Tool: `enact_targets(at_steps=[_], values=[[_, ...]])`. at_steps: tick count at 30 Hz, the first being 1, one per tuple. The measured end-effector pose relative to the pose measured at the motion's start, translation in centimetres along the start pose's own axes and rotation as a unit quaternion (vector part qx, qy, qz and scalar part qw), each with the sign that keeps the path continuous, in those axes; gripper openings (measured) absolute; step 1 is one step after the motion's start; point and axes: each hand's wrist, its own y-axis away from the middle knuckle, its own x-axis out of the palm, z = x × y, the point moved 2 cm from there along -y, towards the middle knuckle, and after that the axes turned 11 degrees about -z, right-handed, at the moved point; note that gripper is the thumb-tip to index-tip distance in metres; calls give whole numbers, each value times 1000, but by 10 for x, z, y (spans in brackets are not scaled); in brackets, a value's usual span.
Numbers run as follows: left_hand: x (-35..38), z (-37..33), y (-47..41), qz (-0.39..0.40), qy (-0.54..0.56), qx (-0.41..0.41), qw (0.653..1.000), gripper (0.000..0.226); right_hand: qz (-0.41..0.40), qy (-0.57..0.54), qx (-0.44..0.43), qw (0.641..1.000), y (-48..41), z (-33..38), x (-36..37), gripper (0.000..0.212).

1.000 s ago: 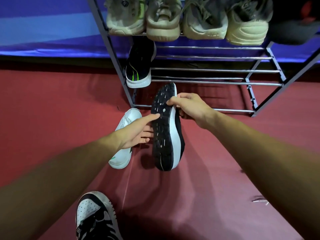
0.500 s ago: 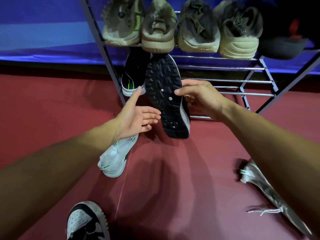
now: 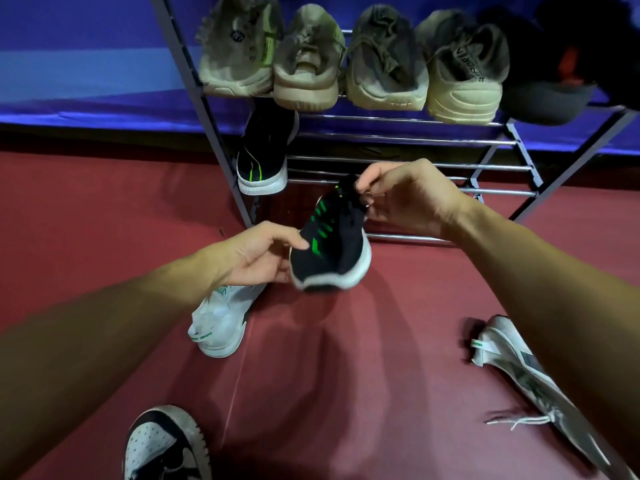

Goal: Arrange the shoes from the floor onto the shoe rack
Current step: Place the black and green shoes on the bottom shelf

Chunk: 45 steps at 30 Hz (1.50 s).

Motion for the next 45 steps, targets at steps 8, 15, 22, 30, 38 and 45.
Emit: enact_targets(at_steps=[8,15,22,30,38,45], values=[[-7,8,9,72,-46,-4,996,74,-87,-120,21,989,9,-18,-20,25],[-2,-14,2,-24,28,87,995,52,-189,-99,-7,977,4,-28,-30,21],[10,-41,-14,-174,61,169,968,24,-60,7,89,994,1,-64,-2,13],[8,-51,-25,-267,110,167,943,6,-134,-31,16,990,-27,-66,10,14],[6,-30,-33,-269,82,115,953,13,-179,-57,7,982,-55,-65,10,19],[7,-24,-43,-261,79,100,957,19,-200,-76,7,977,-71,-70,11,8]])
